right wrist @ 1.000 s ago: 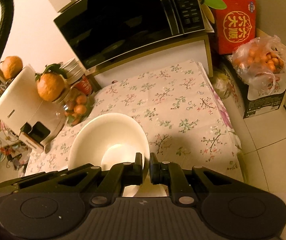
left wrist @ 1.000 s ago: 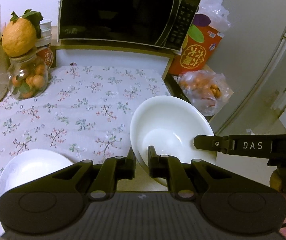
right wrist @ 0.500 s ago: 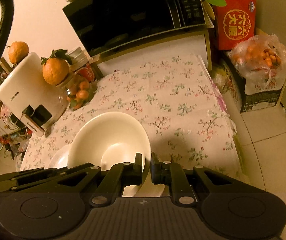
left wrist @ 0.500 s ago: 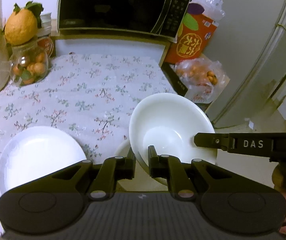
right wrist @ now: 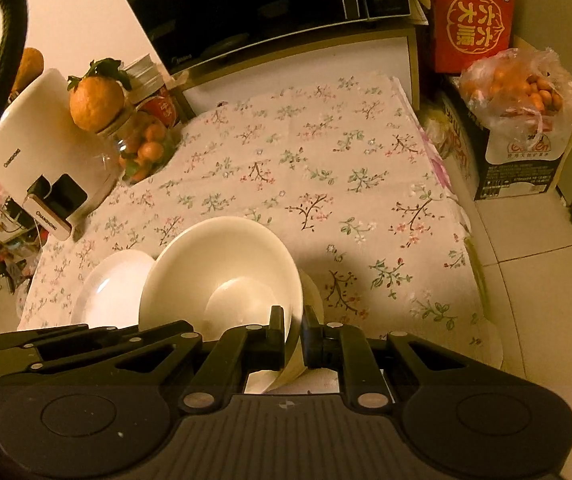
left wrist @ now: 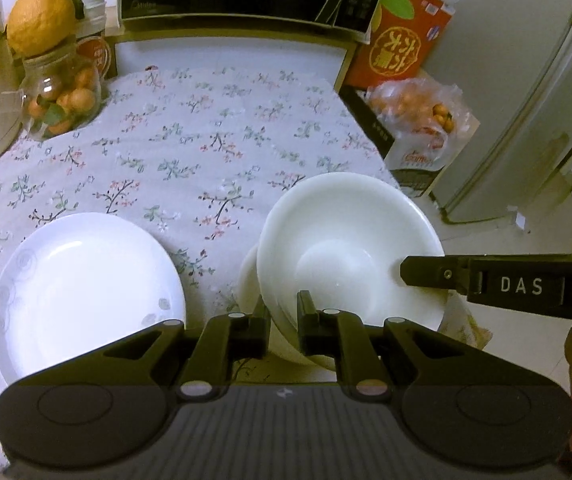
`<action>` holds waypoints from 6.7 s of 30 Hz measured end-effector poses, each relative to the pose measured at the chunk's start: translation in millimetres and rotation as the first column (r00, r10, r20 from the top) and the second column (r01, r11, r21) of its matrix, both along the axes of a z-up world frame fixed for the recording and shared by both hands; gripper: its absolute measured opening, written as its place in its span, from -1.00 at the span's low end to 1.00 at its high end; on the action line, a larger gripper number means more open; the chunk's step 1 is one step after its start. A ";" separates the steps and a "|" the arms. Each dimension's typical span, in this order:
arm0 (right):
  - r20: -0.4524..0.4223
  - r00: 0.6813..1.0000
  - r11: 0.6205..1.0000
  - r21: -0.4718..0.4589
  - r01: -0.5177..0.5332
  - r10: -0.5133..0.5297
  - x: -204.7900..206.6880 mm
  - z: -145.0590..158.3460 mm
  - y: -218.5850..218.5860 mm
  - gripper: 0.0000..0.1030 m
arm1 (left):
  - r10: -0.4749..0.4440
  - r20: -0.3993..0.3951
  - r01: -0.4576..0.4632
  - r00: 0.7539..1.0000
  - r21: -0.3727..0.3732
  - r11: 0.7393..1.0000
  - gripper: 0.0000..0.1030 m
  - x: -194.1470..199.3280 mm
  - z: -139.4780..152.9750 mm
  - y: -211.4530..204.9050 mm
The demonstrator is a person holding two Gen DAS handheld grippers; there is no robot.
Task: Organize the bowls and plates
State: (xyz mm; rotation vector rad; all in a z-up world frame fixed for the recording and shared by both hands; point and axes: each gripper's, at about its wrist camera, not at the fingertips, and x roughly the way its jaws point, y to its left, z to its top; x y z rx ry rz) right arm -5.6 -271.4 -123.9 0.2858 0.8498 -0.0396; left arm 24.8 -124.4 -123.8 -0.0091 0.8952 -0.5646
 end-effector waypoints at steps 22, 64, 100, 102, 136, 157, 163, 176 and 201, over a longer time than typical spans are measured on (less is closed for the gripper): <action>-0.078 0.997 0.999 -0.033 -0.001 -0.002 13.6 -19.0 8.3 -0.79 | 0.001 -0.024 0.001 1.000 0.084 0.996 -0.75 7.2 -17.1 -6.4; -0.126 0.991 0.997 -0.062 0.040 -0.048 33.8 -34.4 1.0 -0.56 | 0.035 -0.061 -0.027 0.998 0.126 0.992 -0.49 26.3 -38.3 -15.4; -0.097 0.992 0.994 -0.083 0.071 -0.079 31.8 -25.6 -2.5 0.51 | 0.058 -0.056 -0.056 0.997 0.037 0.998 0.36 32.0 -27.7 -6.0; -0.100 0.991 0.994 -0.073 0.080 -0.087 31.9 -25.8 -4.5 0.55 | 0.058 -0.064 -0.057 0.996 0.025 0.998 0.36 33.4 -28.4 -4.4; -0.196 0.975 0.994 0.008 0.110 -0.107 43.4 -55.8 -4.8 -0.81 | 0.043 -0.094 -0.039 0.995 0.041 0.998 -0.75 43.4 -47.7 -10.9; -0.052 0.994 0.994 -0.053 0.092 -0.095 40.2 -24.6 5.6 -0.80 | 0.064 0.033 -0.065 0.997 0.028 0.998 -0.75 33.6 -16.2 -9.2; 0.029 0.997 0.993 -0.085 0.078 -0.076 40.5 -6.7 19.5 -0.79 | 0.112 0.079 -0.113 0.991 0.002 0.994 -0.75 36.5 -0.2 5.9; 0.086 0.996 0.997 -0.077 0.018 -0.011 57.7 7.3 60.0 -0.78 | 0.212 0.088 -0.212 0.973 -0.010 0.977 -0.75 40.2 7.9 48.8; 0.036 0.989 0.985 -0.103 -0.140 0.145 95.6 -9.5 144.7 -0.75 | 0.325 -0.025 -0.326 0.945 -0.014 0.945 -0.75 48.4 -12.4 126.5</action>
